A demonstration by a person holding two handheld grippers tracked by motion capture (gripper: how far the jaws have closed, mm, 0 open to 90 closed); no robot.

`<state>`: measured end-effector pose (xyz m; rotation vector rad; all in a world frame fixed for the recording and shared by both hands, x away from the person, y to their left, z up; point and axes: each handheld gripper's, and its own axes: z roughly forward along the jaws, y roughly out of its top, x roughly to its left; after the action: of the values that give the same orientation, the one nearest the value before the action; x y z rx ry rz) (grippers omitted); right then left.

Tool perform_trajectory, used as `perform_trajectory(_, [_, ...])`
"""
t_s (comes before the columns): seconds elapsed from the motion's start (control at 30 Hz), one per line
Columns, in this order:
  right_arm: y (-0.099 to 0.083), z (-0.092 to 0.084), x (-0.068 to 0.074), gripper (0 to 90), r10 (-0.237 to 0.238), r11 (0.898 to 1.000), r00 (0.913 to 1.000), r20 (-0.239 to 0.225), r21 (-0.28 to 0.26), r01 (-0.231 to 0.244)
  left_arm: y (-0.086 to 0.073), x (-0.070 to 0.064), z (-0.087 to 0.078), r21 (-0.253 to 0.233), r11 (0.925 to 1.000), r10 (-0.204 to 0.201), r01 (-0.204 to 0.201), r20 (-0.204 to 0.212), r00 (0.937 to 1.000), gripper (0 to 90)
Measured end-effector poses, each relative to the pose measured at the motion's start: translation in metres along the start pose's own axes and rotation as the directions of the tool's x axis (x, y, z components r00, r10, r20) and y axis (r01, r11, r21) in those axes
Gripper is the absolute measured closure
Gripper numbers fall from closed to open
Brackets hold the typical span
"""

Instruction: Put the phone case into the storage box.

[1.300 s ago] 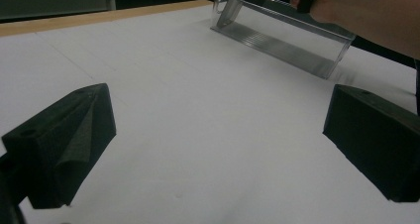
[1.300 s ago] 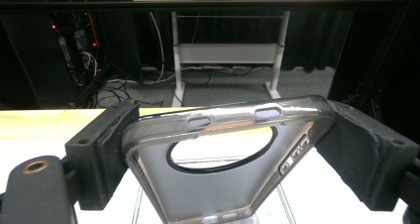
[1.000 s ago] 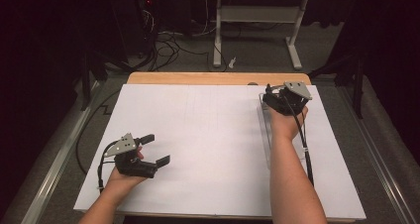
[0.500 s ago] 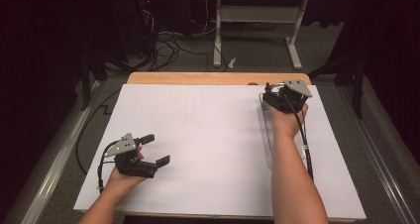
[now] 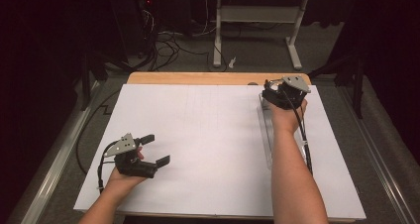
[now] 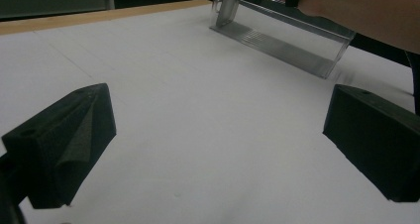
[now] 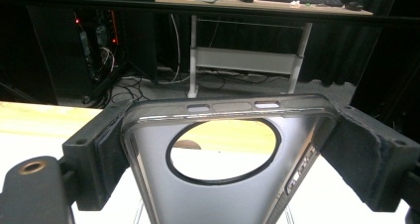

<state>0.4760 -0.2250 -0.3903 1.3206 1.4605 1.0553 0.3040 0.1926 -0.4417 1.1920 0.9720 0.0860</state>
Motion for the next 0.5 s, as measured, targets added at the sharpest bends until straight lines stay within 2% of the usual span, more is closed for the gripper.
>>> perform_trajectory(0.5, [0.0018,0.0096,-0.0003,12.3,0.003,1.000,1.0000,-0.007,-0.012,-0.003,0.0011,-0.0011,-0.0015,-0.008,1.0000,-0.001,0.001,0.001,1.0000,0.9])
